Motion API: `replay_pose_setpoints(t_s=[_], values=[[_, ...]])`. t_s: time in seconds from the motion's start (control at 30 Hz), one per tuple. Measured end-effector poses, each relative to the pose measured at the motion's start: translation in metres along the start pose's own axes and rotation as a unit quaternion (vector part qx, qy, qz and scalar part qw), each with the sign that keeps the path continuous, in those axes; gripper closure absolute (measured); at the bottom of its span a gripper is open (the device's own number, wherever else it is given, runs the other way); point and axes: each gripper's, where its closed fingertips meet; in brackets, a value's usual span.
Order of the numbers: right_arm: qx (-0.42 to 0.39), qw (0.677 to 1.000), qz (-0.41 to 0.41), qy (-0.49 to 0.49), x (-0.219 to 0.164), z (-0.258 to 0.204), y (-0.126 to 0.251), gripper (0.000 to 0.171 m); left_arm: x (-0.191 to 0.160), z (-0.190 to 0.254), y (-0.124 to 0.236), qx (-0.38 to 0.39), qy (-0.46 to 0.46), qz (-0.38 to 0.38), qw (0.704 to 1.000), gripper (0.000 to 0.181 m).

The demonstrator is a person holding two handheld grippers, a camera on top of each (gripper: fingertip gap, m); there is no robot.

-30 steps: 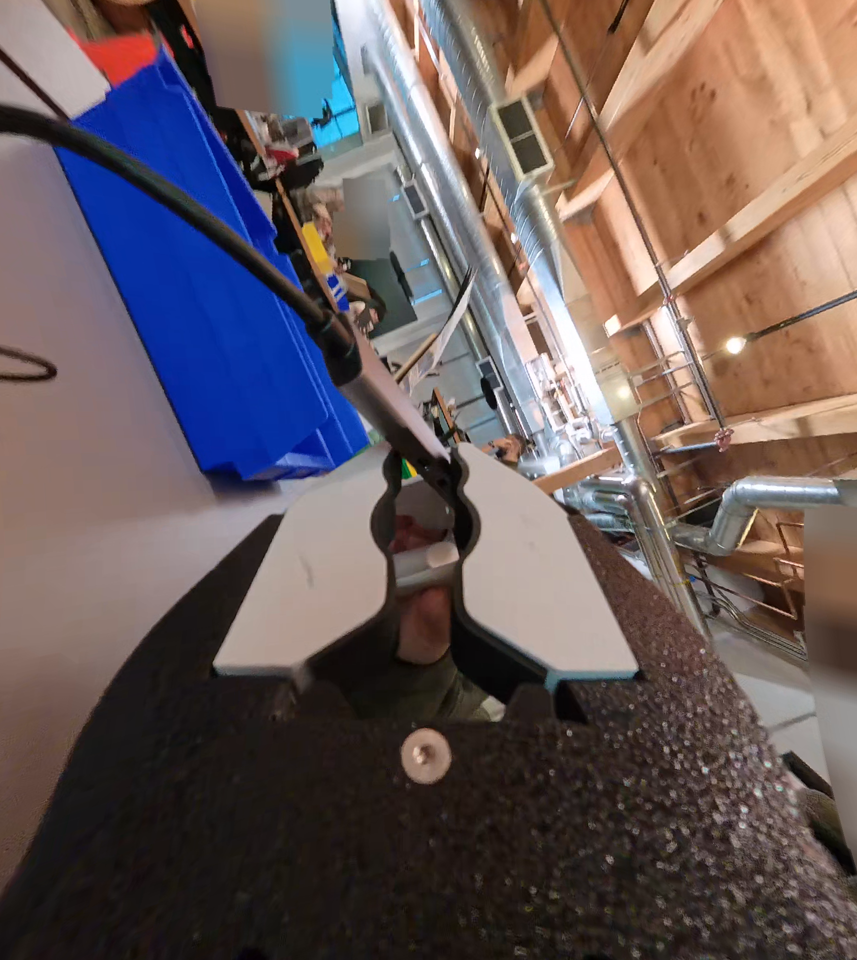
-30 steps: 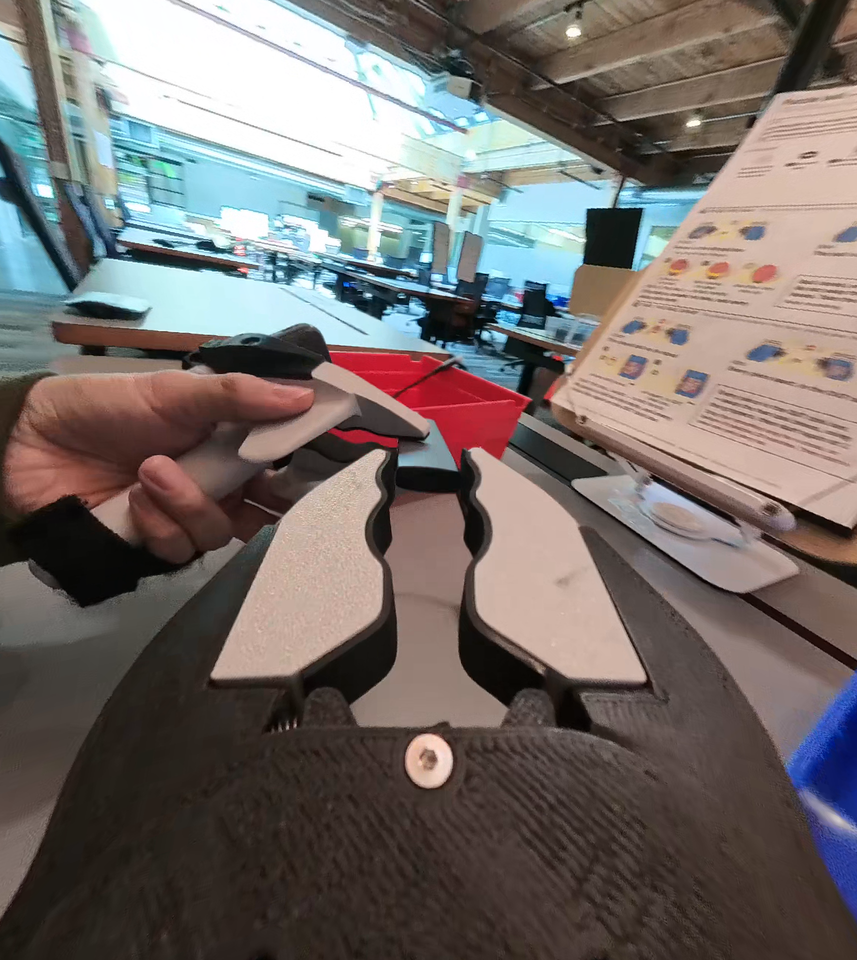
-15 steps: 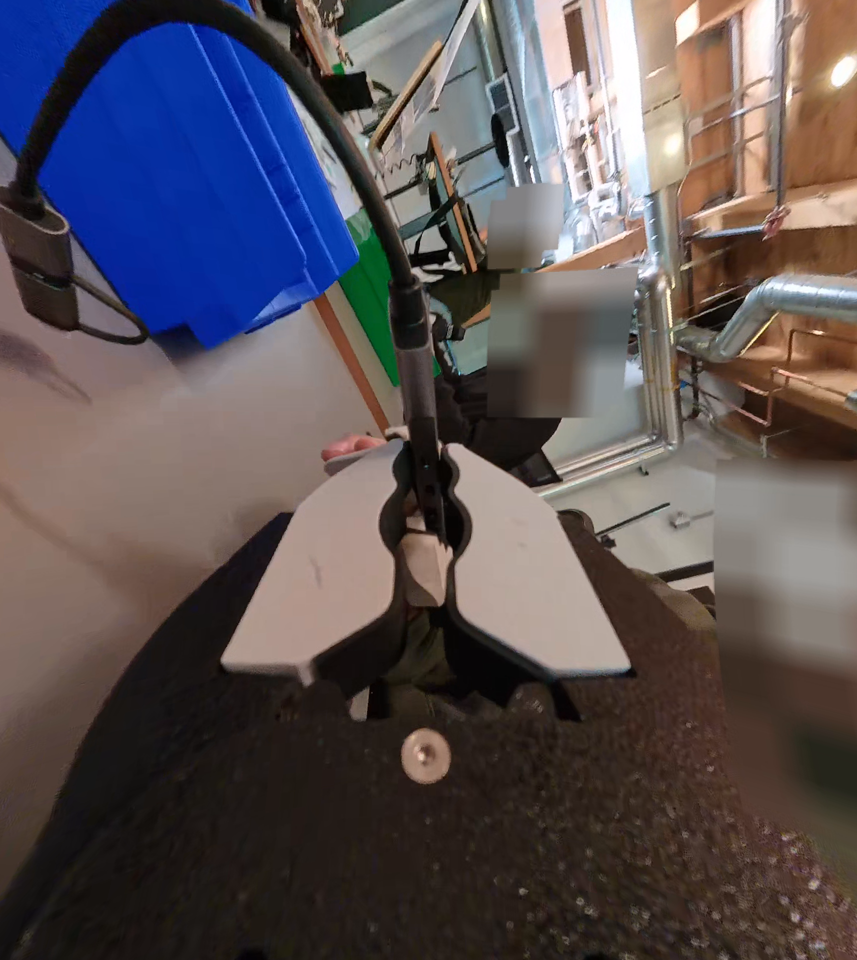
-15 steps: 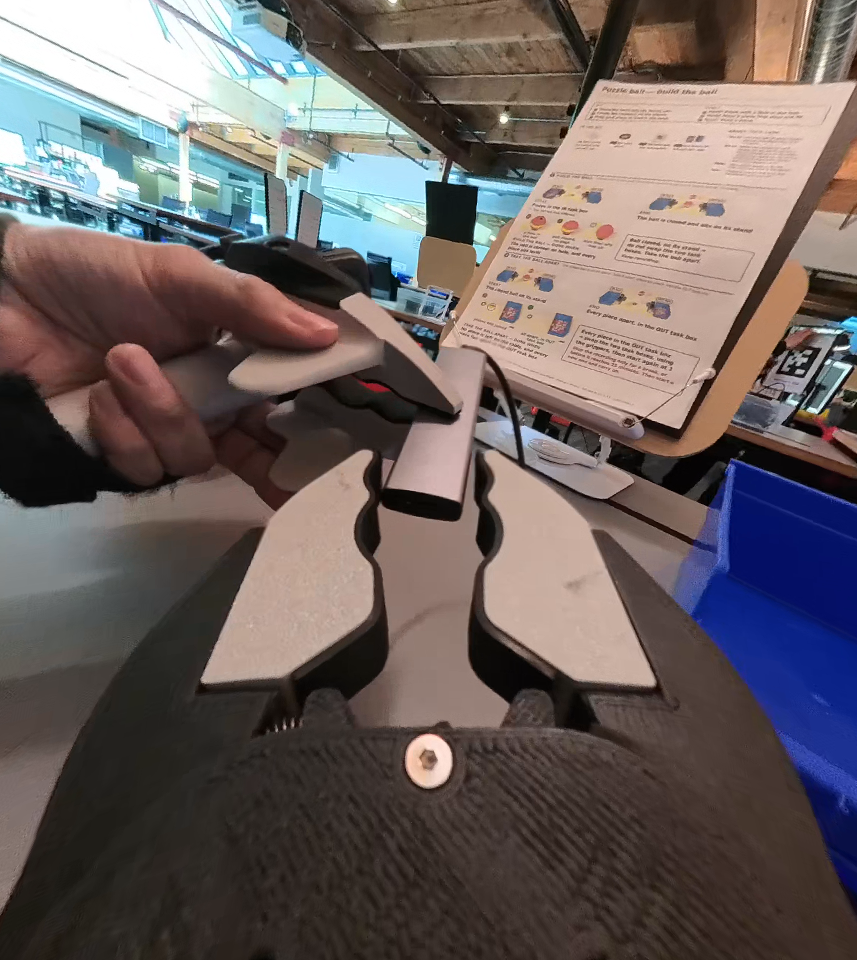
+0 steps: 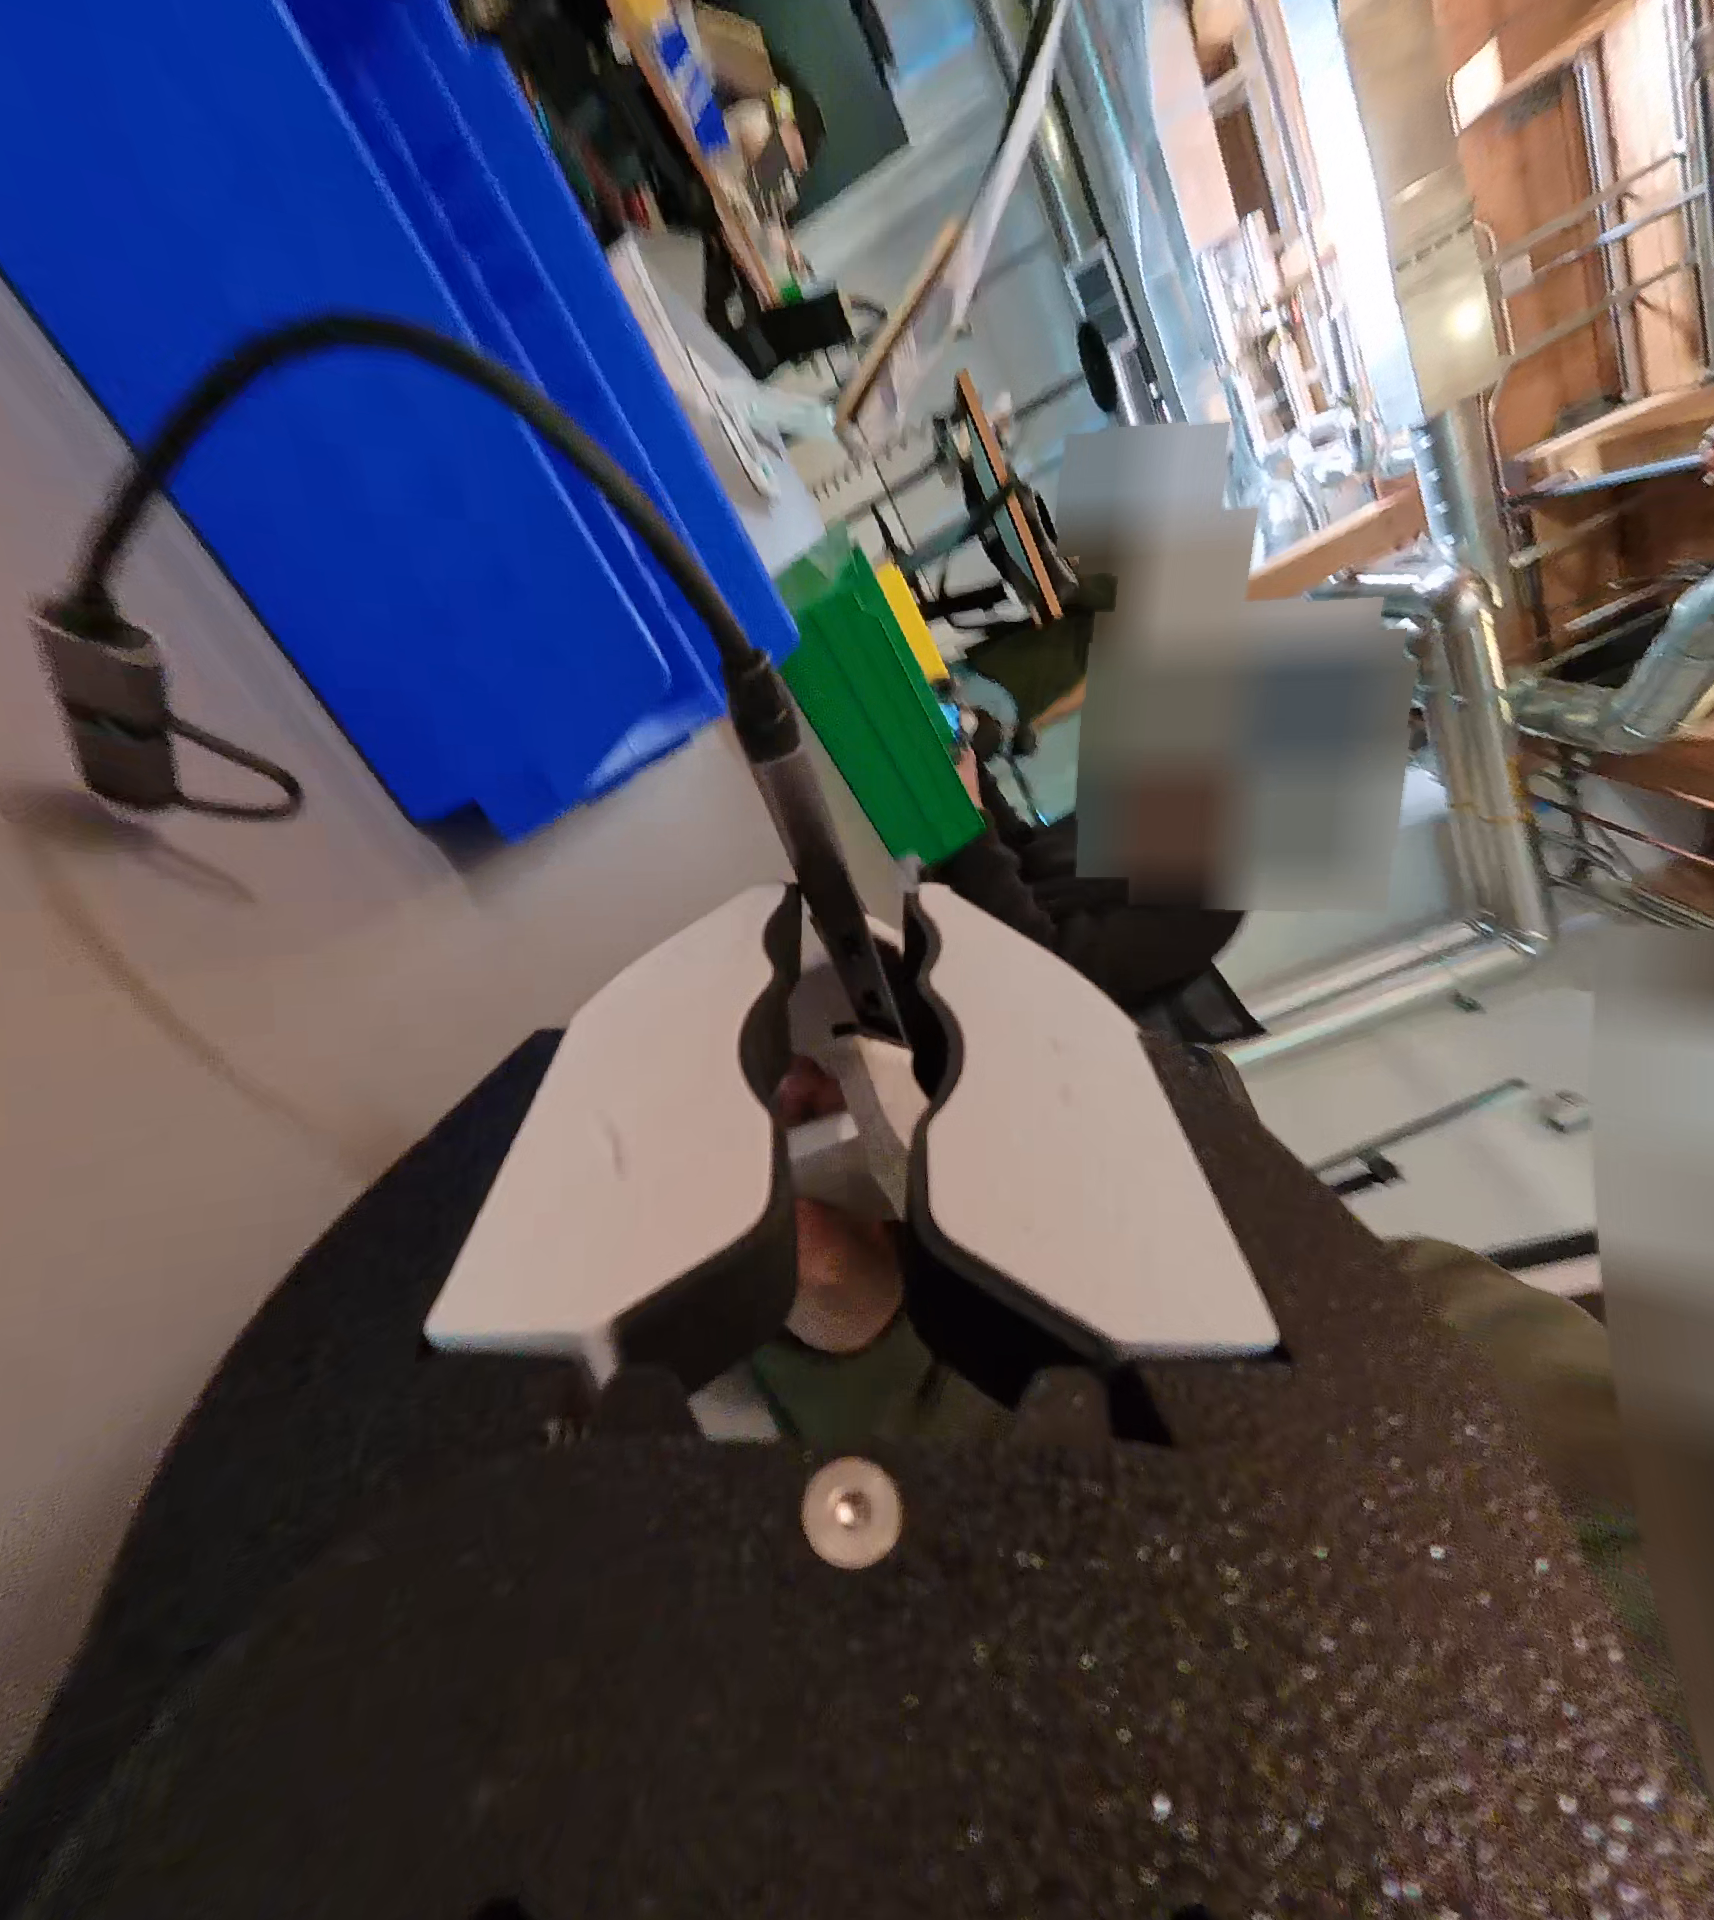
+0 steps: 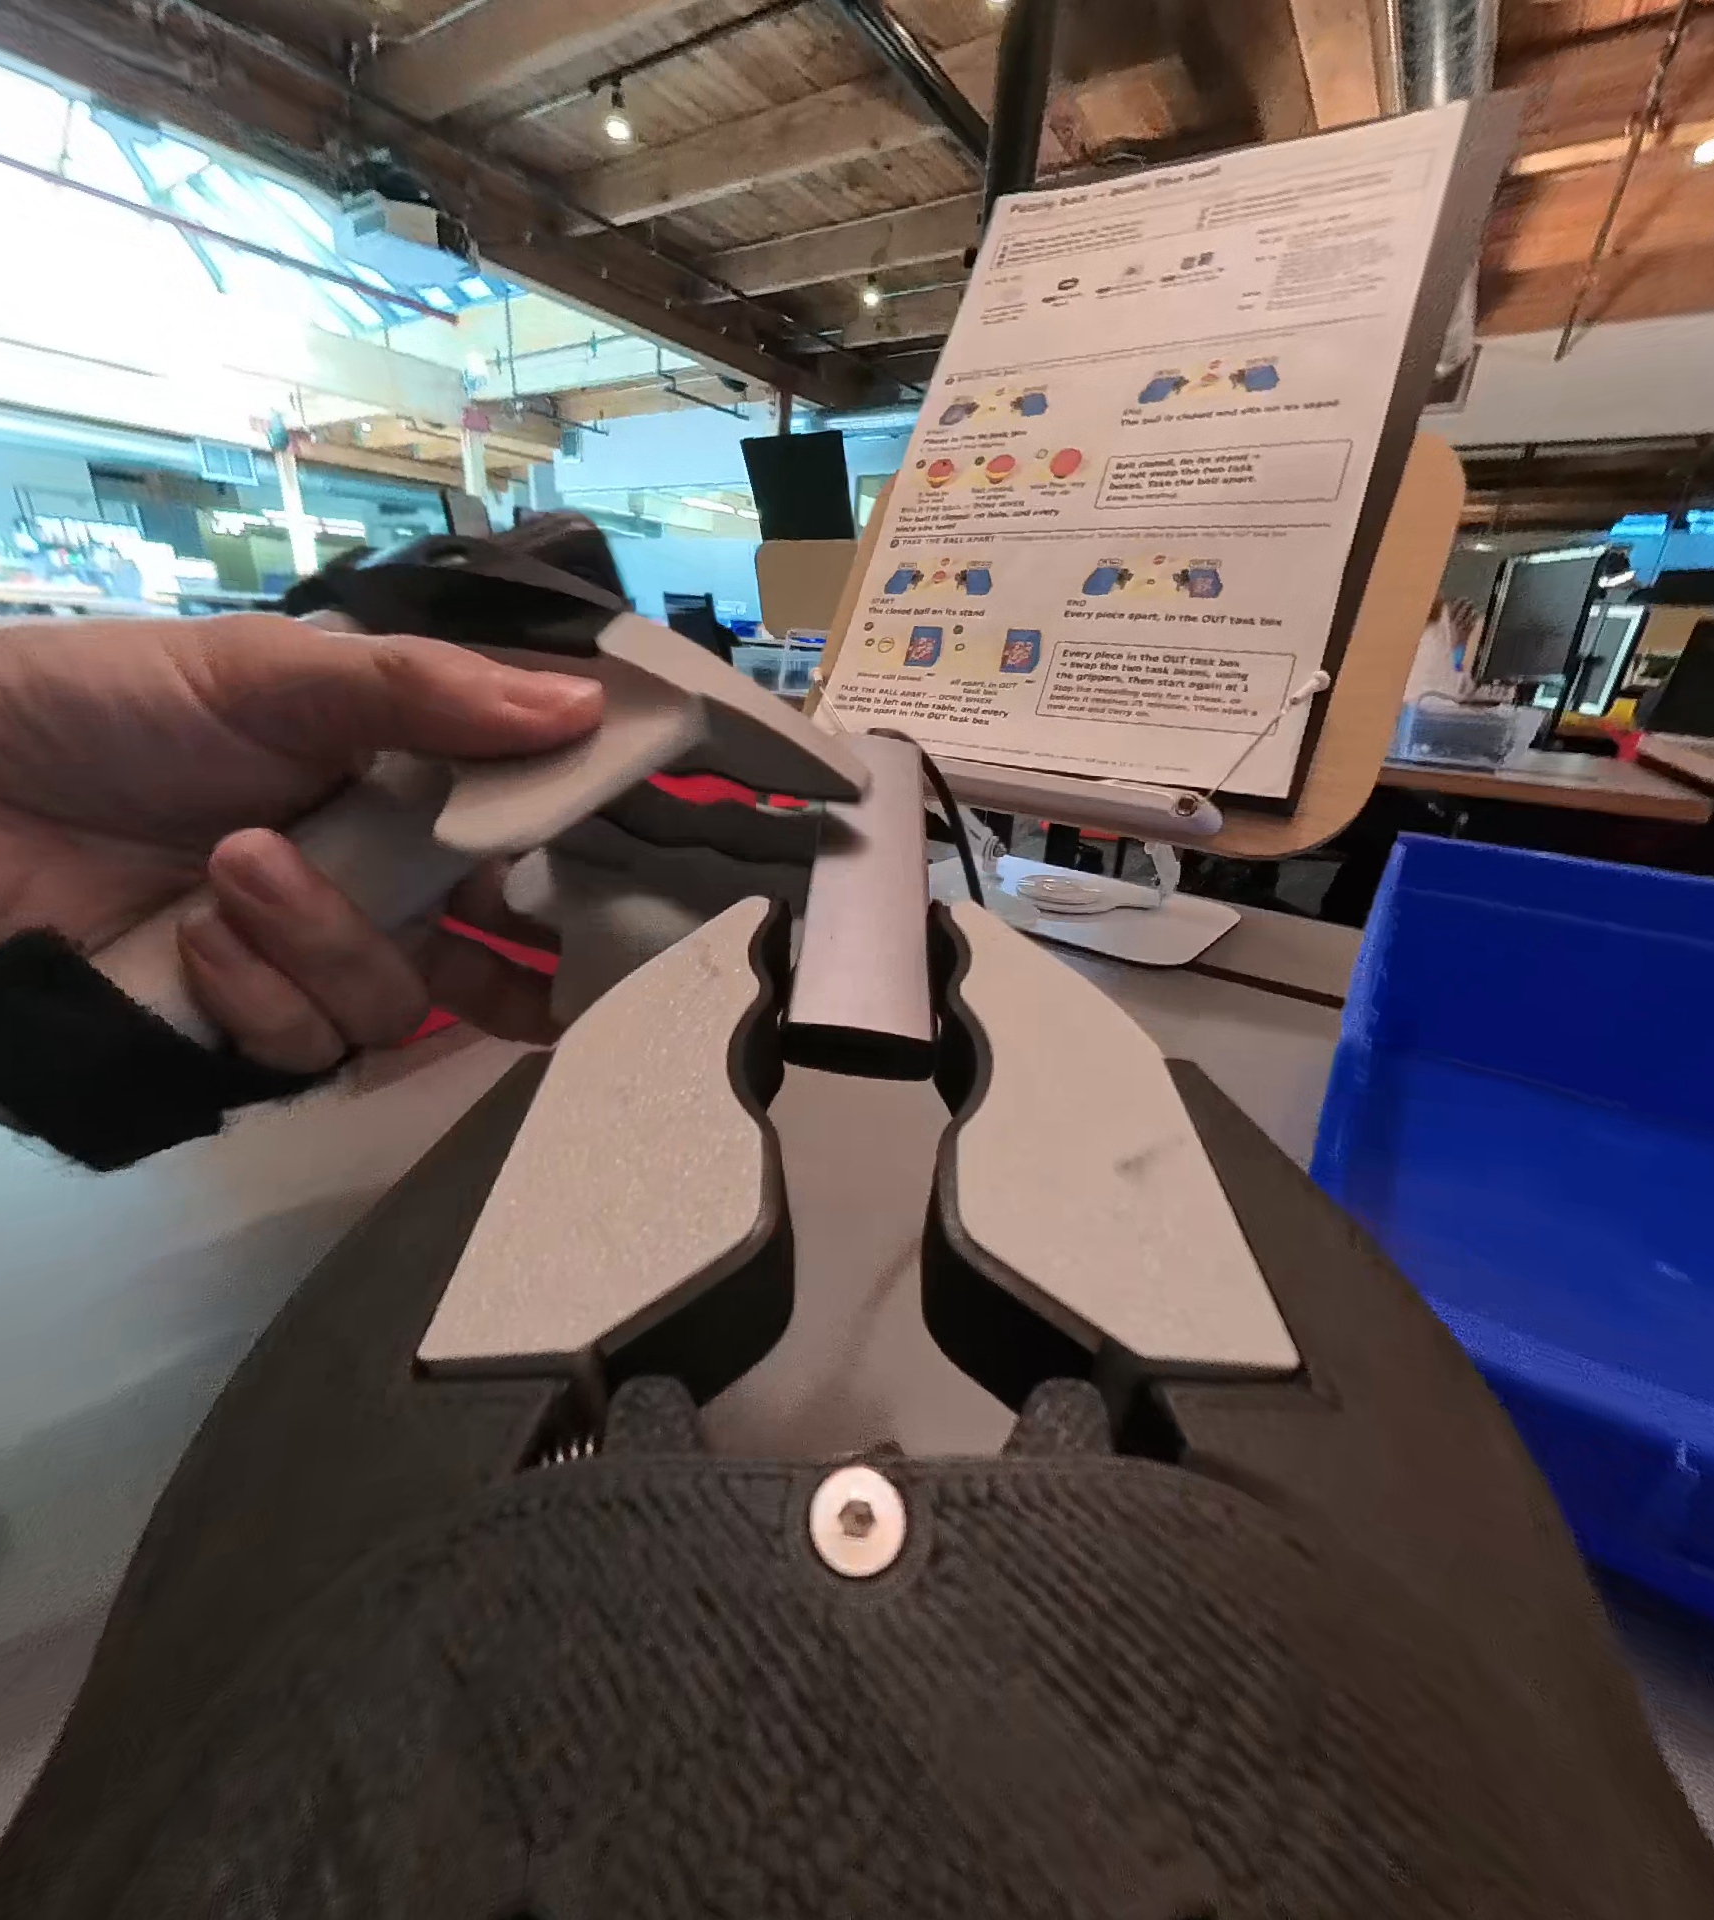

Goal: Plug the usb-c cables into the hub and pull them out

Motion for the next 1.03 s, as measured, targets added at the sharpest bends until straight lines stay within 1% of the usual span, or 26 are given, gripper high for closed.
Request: replay_pose_setpoints(t_s=[0.1, 0.27, 0.37, 0.43, 0.5, 0.57, 0.63, 0.67, 0.73, 0.8, 0.83, 0.9, 0.93, 0.97, 1.03], values=[[0.001, 1.000, 0.002, -0.030, 0.000, 0.006, 0.001, 0.145, 0.017, -0.001, 0.014, 0.041, -0.044, 0.055, 0.997, 0.163], [-0.003, 0.999, 0.002, -0.037, -0.001, 0.008, 0.000, 0.145, 0.021, 0.001, 0.044, 0.094, -0.086, 0.084, 0.988, 0.164], [-0.006, 0.999, 0.001, -0.035, -0.001, 0.009, 0.000, 0.145, 0.023, 0.013, 0.075, 0.150, -0.163, 0.107, 0.969, 0.166], [-0.010, 0.999, -0.001, -0.030, -0.001, 0.009, 0.000, 0.145, 0.032, 0.018, 0.112, 0.233, -0.225, 0.119, 0.939, 0.166], [-0.009, 1.000, -0.004, -0.028, -0.002, 0.008, -0.001, 0.145, 0.050, 0.023, 0.163, 0.335, -0.279, 0.144, 0.888, 0.167], [-0.005, 1.000, -0.004, -0.029, -0.002, 0.007, -0.001, 0.145, 0.067, 0.022, 0.219, 0.440, -0.304, 0.141, 0.833, 0.166], [0.000, 0.999, -0.007, -0.031, -0.002, 0.007, -0.002, 0.145, 0.075, 0.010, 0.268, 0.532, -0.291, 0.094, 0.790, 0.162], [0.000, 0.999, -0.007, -0.032, -0.003, 0.007, -0.002, 0.145, 0.074, 0.003, 0.287, 0.562, -0.277, 0.057, 0.777, 0.161], [0.003, 0.999, -0.008, -0.033, -0.003, 0.006, -0.003, 0.145, 0.067, -0.015, 0.309, 0.592, -0.246, -0.024, 0.767, 0.158], [0.005, 0.999, -0.008, -0.033, -0.003, 0.006, -0.003, 0.145, 0.054, -0.035, 0.321, 0.603, -0.215, -0.113, 0.760, 0.156], [0.007, 0.999, -0.007, -0.034, -0.003, 0.006, -0.003, 0.145, 0.052, -0.045, 0.325, 0.610, -0.219, -0.149, 0.747, 0.155], [0.008, 0.999, -0.009, -0.036, -0.003, 0.006, -0.003, 0.145, 0.055, -0.066, 0.335, 0.631, -0.246, -0.210, 0.705, 0.153], [0.009, 0.999, -0.010, -0.036, -0.003, 0.006, -0.003, 0.145, 0.055, -0.078, 0.338, 0.637, -0.254, -0.237, 0.689, 0.152], [0.011, 0.999, -0.010, -0.035, -0.003, 0.005, -0.003, 0.145, 0.056, -0.090, 0.339, 0.639, -0.251, -0.256, 0.681, 0.151], [0.016, 0.999, -0.011, -0.032, -0.004, 0.003, -0.004, 0.145, 0.059, -0.112, 0.343, 0.649, -0.226, -0.272, 0.674, 0.151]])
Point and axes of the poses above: each gripper's, where its closed fingertips meet, y back along the fingers, x out of its top, z = x × y across the jaws, and after that the axes turned 6 degrees about y, right-handed
